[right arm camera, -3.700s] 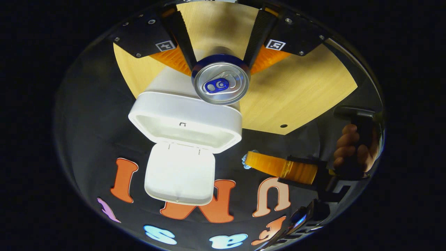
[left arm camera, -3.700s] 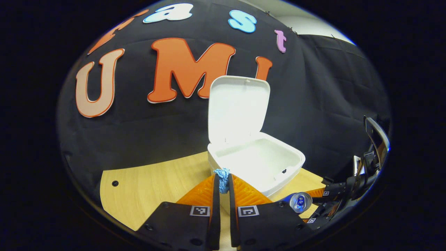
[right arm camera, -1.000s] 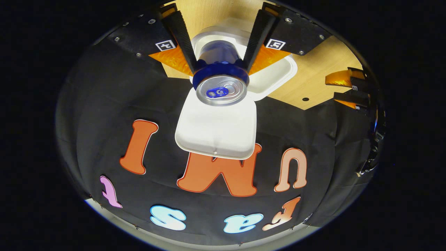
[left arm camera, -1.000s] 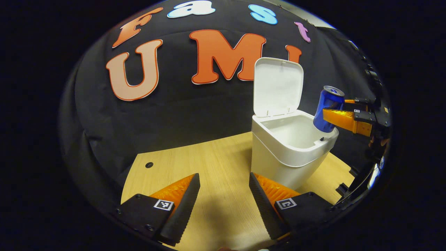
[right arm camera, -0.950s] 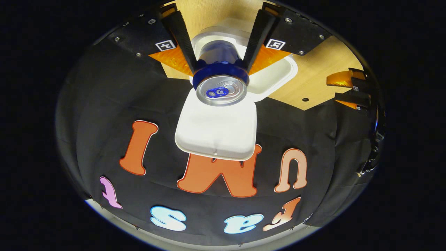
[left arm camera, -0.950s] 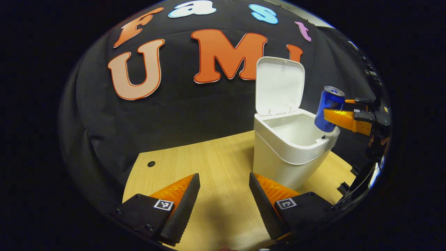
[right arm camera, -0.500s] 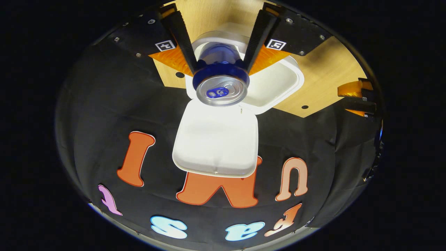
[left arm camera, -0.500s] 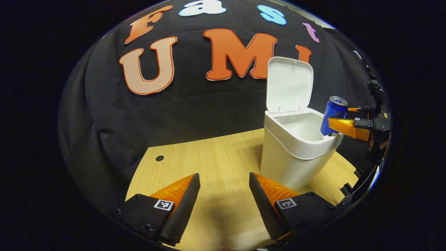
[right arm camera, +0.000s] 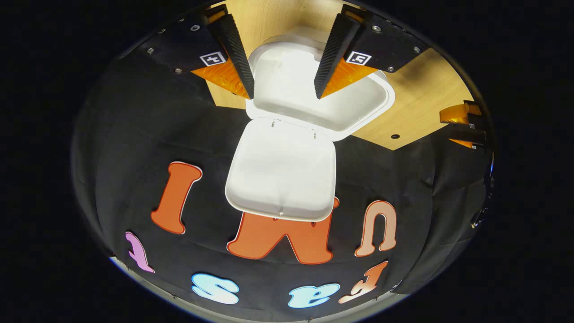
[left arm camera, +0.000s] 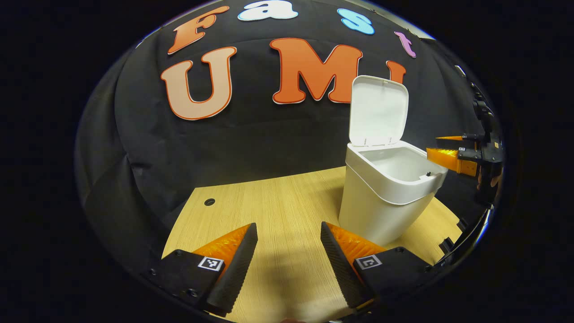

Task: Press the lid of the desktop garbage bin to open it, pick up the crumpled paper on the desktop and throw it into the bin, then pick up the pop can on the desktop and drop it into the bin, and finally close the garbage bin lid.

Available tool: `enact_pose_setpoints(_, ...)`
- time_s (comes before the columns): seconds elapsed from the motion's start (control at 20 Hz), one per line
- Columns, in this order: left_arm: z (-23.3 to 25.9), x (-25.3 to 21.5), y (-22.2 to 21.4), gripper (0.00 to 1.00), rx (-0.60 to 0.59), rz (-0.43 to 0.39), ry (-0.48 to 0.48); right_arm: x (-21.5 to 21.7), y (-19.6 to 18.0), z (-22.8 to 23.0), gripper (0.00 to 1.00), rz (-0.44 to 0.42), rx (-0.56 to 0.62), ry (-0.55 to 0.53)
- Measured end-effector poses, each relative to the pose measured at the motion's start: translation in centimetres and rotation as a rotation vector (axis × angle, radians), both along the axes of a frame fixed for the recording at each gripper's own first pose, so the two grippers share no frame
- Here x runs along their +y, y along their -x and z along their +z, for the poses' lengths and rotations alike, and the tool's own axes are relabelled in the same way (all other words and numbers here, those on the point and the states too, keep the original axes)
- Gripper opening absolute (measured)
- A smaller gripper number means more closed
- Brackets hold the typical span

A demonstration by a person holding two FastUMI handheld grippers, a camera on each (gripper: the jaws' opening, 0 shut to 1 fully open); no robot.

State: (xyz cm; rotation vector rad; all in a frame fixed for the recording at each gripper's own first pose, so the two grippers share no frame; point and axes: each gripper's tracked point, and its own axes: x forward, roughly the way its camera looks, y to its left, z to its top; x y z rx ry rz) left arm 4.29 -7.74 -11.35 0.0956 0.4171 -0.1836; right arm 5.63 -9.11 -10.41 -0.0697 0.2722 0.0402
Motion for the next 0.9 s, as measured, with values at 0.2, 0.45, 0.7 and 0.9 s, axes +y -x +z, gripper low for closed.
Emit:
enact_pose_setpoints(0.2, 0.0, 0.9, 0.1, 0.91, -0.007, 0.021, 0.005, -0.6, -1.4, 4.0, 0.82, 0.000, -0.070, 0.014)
enact_pose_setpoints(0.45, -0.1, 2.9, 0.3, 0.91, -0.013, 0.063, 0.004, -0.9, -3.9, 10.1, 0.81, 0.009, -0.175, 0.045)
enact_pose_setpoints(0.7, 0.1, 6.0, 0.8, 0.91, -0.032, 0.141, 0.013, -0.5, -6.6, 14.9, 0.81, 0.012, -0.254, 0.054)
enact_pose_setpoints(0.9, -0.1, 8.6, 1.6, 0.87, -0.033, 0.209, 0.022, 0.2, -8.6, 17.4, 0.81, 0.016, -0.299, 0.053)
